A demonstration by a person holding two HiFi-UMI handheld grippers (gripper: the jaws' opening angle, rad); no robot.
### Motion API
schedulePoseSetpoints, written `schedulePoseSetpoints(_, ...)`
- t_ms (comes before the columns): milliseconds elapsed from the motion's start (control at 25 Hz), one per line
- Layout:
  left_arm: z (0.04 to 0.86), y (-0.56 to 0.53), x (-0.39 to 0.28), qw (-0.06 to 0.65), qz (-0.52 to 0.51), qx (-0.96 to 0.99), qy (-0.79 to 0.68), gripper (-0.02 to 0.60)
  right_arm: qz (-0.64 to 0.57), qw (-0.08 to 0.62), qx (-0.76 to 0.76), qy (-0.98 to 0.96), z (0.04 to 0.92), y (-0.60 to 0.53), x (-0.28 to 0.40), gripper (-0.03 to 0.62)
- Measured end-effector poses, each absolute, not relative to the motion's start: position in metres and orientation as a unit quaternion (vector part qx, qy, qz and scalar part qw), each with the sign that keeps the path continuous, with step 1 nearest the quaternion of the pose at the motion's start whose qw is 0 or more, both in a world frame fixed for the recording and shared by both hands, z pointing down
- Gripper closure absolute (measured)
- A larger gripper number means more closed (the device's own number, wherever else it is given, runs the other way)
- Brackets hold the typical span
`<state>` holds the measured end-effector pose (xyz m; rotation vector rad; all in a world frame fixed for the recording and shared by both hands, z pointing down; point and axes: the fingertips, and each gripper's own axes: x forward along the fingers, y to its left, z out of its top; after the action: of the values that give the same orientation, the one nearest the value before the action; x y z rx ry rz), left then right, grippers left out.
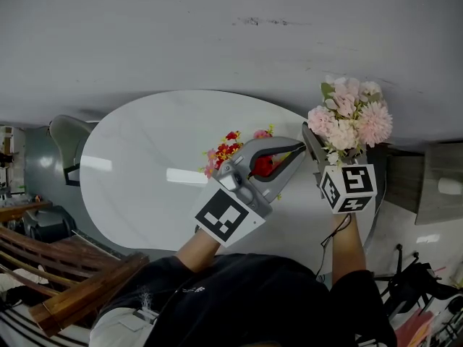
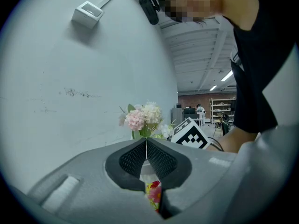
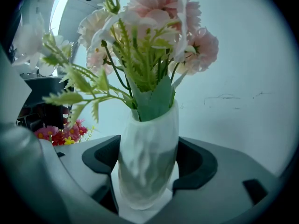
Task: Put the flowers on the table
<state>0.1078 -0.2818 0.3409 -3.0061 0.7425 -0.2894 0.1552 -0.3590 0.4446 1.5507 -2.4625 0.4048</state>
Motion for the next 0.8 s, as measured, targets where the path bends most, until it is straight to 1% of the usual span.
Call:
schedulePoseSetpoints(320,0.3396,-0.2765,0.1095,0.016,-0.093,-0.968,0.234,0.583,0.137,0.097,0.525,-0.835,0.4449,-0.3608,0.1546,0.227)
schedulePoseSetpoints(800,0.3383,-0.2736,0.1142,0.019,-0.093,-0.969,0.228,0.583,0.117,0.108,0.521,-0.839,0.4434,-0.3626,0.1525,0.227)
